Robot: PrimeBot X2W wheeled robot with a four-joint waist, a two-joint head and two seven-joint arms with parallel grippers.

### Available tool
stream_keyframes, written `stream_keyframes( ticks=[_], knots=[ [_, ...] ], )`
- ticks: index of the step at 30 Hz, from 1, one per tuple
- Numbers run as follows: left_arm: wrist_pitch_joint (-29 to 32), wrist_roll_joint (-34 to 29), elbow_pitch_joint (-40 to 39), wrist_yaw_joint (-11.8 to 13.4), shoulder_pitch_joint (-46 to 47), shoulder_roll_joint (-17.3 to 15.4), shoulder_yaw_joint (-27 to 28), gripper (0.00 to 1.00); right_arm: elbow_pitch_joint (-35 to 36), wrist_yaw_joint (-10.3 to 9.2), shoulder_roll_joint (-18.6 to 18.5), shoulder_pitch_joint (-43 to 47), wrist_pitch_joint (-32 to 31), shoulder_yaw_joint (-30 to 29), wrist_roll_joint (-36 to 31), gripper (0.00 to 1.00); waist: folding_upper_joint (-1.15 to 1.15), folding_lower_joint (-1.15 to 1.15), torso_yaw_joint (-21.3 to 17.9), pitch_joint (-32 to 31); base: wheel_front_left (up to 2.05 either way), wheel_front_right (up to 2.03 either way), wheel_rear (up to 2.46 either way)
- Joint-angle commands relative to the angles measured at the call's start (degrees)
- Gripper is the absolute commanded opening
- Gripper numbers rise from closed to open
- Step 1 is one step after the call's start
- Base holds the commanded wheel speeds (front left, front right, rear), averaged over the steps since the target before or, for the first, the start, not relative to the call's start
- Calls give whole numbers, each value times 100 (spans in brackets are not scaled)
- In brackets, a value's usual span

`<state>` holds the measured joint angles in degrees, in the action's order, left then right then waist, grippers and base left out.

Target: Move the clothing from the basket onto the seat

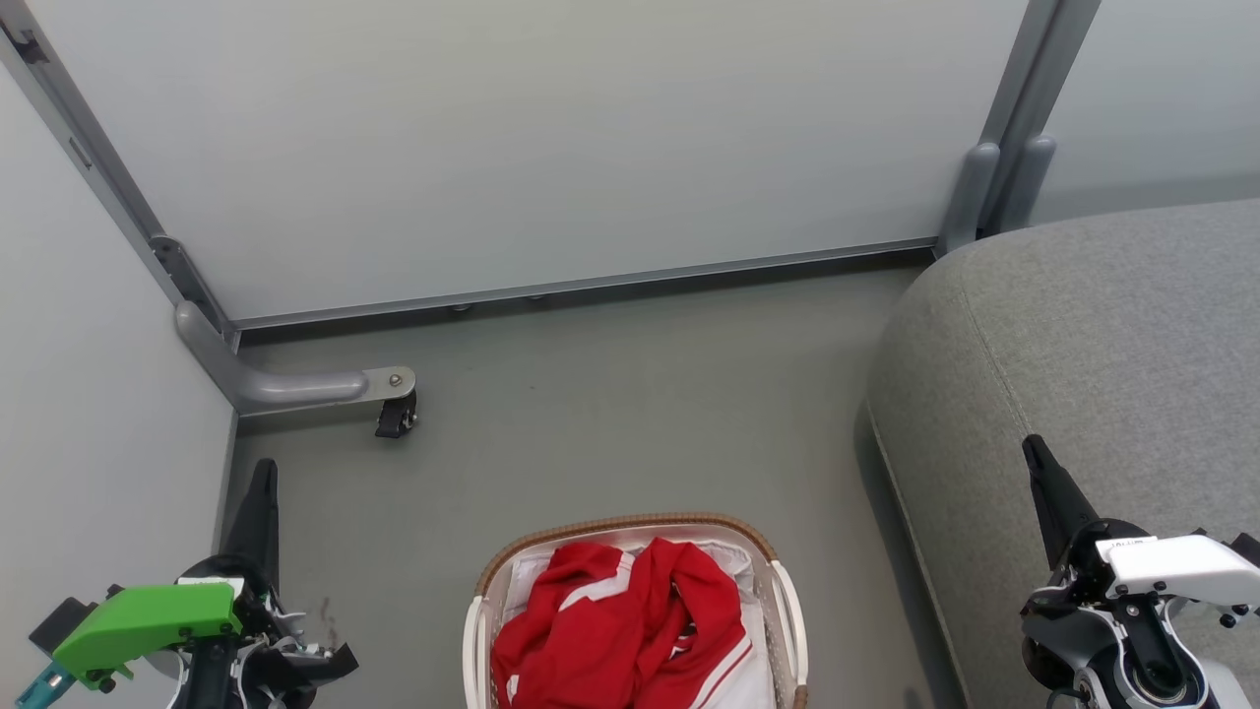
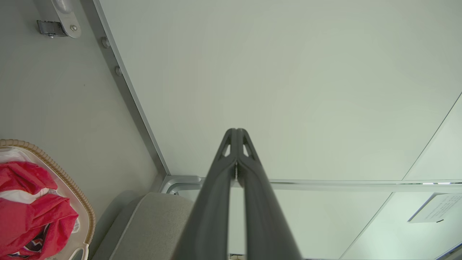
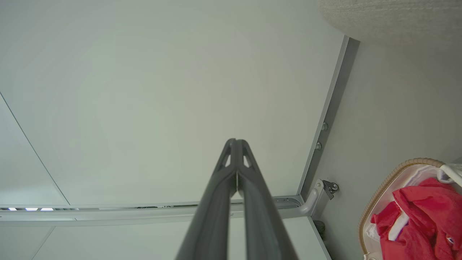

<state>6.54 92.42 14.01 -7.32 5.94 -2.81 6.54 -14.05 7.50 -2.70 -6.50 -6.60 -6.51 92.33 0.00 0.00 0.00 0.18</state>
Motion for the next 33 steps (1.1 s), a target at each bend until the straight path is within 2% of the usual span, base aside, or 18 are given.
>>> stream_keyframes(
  ticks=[1,33],
  knots=[
    [12,-2,-7,-33,60,-16,4,0,15,-2,-37,63,-4,-9,18,0,0,0,0,0,0,0,0],
    [12,-2,-7,-33,60,-16,4,0,15,-2,-37,64,-4,-9,18,0,0,0,0,0,0,0,0]
  ],
)
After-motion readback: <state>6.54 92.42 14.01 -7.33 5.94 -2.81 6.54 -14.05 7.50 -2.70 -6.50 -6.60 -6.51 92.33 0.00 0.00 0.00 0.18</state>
